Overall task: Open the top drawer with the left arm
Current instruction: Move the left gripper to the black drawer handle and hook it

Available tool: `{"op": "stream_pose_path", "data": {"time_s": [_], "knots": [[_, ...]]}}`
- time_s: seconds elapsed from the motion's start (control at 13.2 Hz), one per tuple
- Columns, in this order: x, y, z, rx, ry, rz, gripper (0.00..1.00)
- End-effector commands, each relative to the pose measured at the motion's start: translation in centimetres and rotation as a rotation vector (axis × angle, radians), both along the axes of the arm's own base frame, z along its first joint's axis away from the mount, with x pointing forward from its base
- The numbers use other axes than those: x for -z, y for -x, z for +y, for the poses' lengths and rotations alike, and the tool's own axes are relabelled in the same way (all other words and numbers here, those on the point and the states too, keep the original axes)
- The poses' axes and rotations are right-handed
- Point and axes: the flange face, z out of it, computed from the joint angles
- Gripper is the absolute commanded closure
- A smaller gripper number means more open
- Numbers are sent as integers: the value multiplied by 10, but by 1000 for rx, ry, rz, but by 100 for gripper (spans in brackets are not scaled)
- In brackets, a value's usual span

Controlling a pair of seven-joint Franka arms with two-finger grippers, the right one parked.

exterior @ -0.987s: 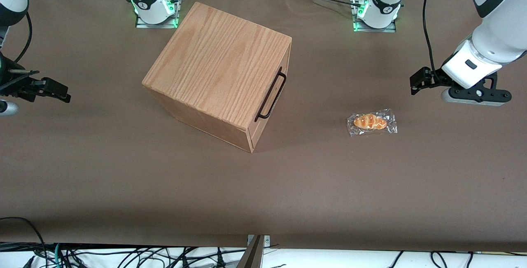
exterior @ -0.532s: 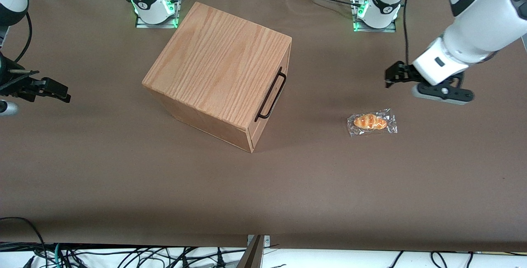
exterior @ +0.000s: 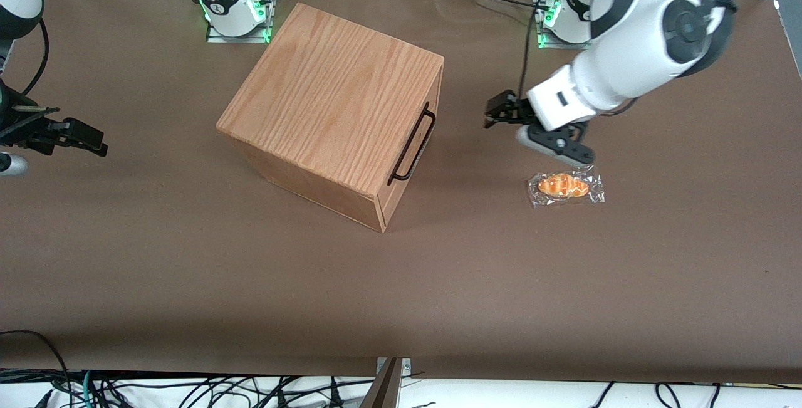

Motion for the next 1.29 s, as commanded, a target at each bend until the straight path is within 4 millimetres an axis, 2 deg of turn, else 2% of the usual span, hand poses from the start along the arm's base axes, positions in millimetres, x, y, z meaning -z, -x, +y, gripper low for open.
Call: {"op": "stream_pose_path", "data": {"time_s": [0.0,0.23,0.46,0.68,0.84,1.22], "knots": [[22,2,-40,28,51,-13,0],[48,6,-67,81,55,-32,0],[75,1,-78,131,71,-65,0],[86,0,-84,135,74,-70,0],[89,5,-96,147,84,-83,0],[103,2,-97,143,79,-79,0]]}}
